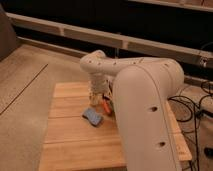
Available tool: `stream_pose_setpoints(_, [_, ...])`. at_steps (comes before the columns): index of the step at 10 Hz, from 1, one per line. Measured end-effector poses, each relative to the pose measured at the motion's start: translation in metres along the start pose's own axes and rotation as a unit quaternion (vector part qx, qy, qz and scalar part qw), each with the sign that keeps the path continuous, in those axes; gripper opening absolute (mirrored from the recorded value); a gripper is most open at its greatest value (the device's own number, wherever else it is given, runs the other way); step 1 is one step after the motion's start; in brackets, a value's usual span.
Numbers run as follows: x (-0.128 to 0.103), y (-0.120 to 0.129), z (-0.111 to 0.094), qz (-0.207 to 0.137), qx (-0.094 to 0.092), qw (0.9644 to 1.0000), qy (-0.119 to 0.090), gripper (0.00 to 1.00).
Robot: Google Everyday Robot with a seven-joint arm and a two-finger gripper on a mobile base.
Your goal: Knock the bottle over
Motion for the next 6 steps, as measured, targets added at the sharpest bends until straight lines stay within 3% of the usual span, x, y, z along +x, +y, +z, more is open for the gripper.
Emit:
stream_pose_setpoints(1, [-0.015, -0.007, 0.001, -0.001, 0.006, 0.9999, -0.012, 0.65])
stream_pose_setpoints(3, [-0.046, -0.003, -0.013, -0.033, 0.011, 0.9973, -0.065, 0.65])
stream_pose_setpoints(4, [-0.062, 0.004, -0.025, -0.059, 0.014, 0.993, -0.101, 0.65])
stream_pose_setpoints(6, [-0.076, 0.014, -0.042, -0.085, 0.003, 0.9858, -0.145, 0.65])
